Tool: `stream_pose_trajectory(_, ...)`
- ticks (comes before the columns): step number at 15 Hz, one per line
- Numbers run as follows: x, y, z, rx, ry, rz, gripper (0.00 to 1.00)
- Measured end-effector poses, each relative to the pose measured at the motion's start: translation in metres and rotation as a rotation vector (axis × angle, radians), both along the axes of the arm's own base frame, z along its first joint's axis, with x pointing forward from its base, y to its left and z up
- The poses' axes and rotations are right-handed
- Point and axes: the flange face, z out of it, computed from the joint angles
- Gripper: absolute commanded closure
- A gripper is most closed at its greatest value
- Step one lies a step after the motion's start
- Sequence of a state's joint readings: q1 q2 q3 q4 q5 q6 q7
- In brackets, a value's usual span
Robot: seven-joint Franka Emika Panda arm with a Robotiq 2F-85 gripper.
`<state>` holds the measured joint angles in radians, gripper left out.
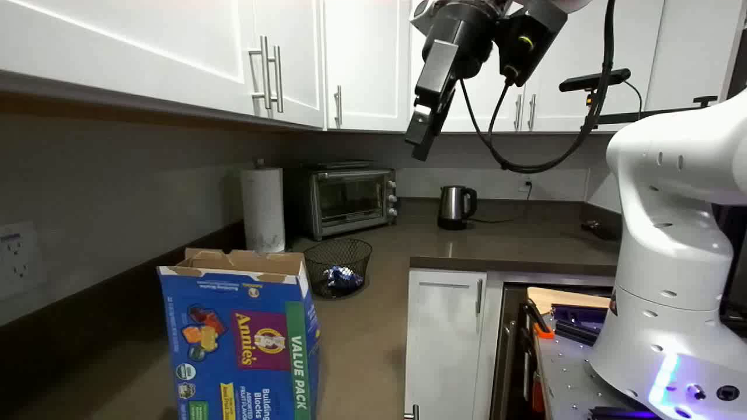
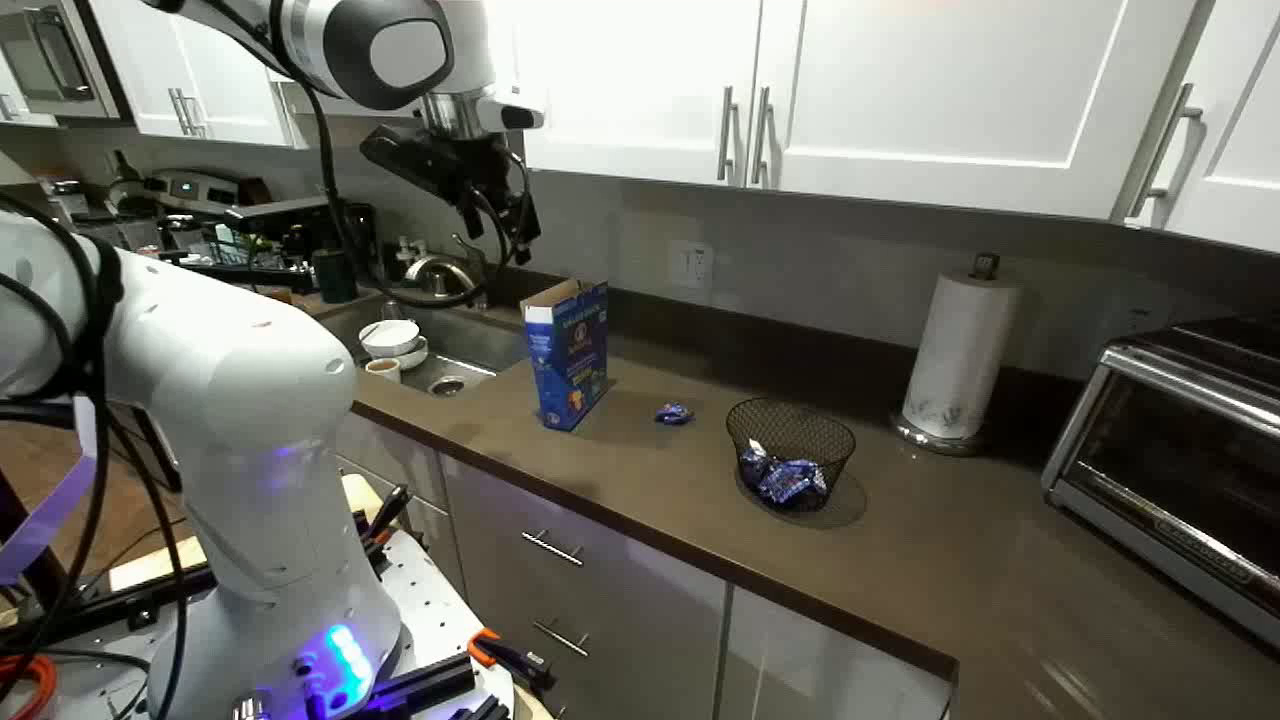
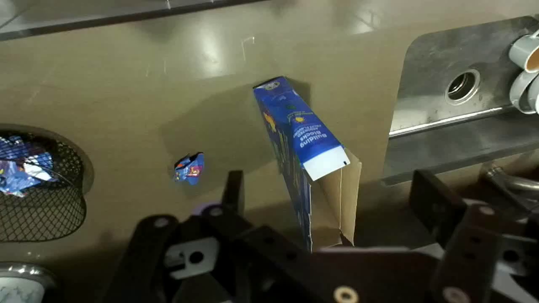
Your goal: Put the pack on the table inside the box
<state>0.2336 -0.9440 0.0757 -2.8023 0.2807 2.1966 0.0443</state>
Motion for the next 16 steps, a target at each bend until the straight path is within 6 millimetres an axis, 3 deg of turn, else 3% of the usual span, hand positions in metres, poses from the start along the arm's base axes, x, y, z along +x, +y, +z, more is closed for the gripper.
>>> stream_pose_trajectory(3, -0.002, -0.002, -0.018, -0.011, 0.040, -0.001, 0.00)
stream_pose_trajectory(7, 0.012, -0.010, -0.012, -0.036, 0.002, -0.003, 0.00)
stream_pose_trajectory(16, 0.108, -0.058, -0.057, -0.117, -0.094, 0.036, 0.00)
